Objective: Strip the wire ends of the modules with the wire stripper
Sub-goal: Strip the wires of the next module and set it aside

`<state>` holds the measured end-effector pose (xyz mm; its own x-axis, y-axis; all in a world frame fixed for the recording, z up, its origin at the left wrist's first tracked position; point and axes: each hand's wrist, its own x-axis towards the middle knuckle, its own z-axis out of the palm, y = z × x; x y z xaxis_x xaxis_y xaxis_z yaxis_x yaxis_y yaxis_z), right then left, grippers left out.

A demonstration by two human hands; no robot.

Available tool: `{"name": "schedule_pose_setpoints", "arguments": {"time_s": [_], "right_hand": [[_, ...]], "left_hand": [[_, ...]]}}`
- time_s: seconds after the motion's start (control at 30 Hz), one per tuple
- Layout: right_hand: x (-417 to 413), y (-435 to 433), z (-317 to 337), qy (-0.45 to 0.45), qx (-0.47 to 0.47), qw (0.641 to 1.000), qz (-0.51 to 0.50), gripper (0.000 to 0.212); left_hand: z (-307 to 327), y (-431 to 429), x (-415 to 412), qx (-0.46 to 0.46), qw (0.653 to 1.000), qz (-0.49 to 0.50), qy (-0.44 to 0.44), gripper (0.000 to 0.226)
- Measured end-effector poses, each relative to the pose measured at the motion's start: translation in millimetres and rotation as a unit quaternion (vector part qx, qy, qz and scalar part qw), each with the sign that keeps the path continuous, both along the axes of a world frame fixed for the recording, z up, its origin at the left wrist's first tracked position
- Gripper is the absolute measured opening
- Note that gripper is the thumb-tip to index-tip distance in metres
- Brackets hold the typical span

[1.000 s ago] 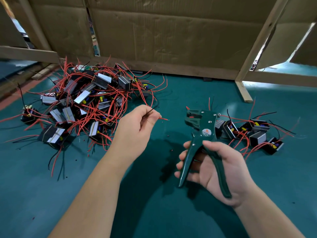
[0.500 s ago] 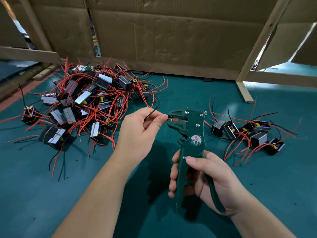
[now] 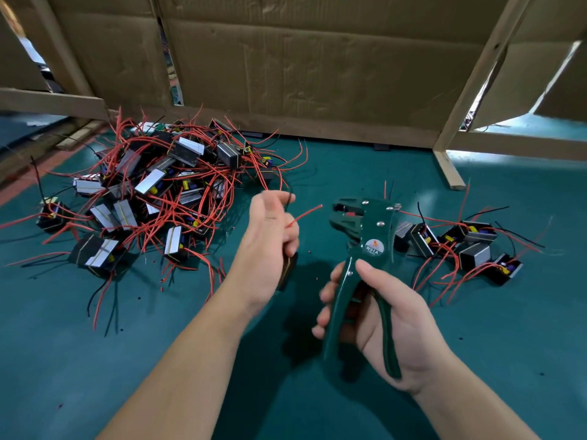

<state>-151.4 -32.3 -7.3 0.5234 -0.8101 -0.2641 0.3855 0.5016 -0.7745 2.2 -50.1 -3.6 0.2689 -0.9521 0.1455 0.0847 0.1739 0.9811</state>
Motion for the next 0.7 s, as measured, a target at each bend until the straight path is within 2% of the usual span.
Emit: {"name": "schedule_pose_setpoints", "arguments": {"time_s": [0.1,0.17,0.23,0.37,0.4,0.43,0.47,0.5,0.53,0.57,0.63,0.7], "right_hand": [[-4,-4,-3,-0.065,-0.033,0.996,0.040,0.051],[-5,-3,-5,-0.074,-0.060,0.990,0.100,0.060],[-4,-1,-7,-0.049,-0.085,0.985,0.144,0.062],[0,1,-11,-0.005,-0.090,0.988,0.125,0.058],[0,1,-11,-0.010,-0.085,0.992,0.098,0.054],[0,-1,-11,-0.018,-0.080,0.995,0.059,0.051],[-2,-4,-10,-0.024,-0.079,0.997,0.011,0.048],[-4,-7,-8,-0.023,-0.084,0.995,-0.045,0.046],[-8,-11,-7,-0.006,-0.095,0.990,-0.103,0.043],[-14,-15,-7,0.035,-0.113,0.981,-0.155,0.037],[-24,-20,-6,0.135,-0.147,0.954,-0.226,0.019],[-28,-22,-8,0.168,-0.155,0.942,-0.246,0.015]], "left_hand": [[10,-1,0,0.019,0.973,-0.031,0.228,0.058],[13,1,2,0.015,0.945,-0.062,0.320,0.062],[12,4,1,0.023,0.932,-0.093,0.348,0.066],[13,3,-3,0.031,0.948,-0.079,0.305,0.070],[12,2,-1,0.024,0.969,-0.038,0.242,0.067],[10,0,2,0.012,0.993,0.018,0.114,0.061],[6,0,7,-0.002,0.996,0.074,-0.050,0.056],[1,0,14,-0.015,0.970,0.126,-0.208,0.053],[-4,-1,23,-0.026,0.930,0.180,-0.319,0.050],[-6,-1,31,-0.011,0.901,0.222,-0.373,0.046],[-9,-2,45,0.081,0.849,0.294,-0.431,0.036],[-12,-2,52,0.198,0.798,0.312,-0.476,0.043]]}}
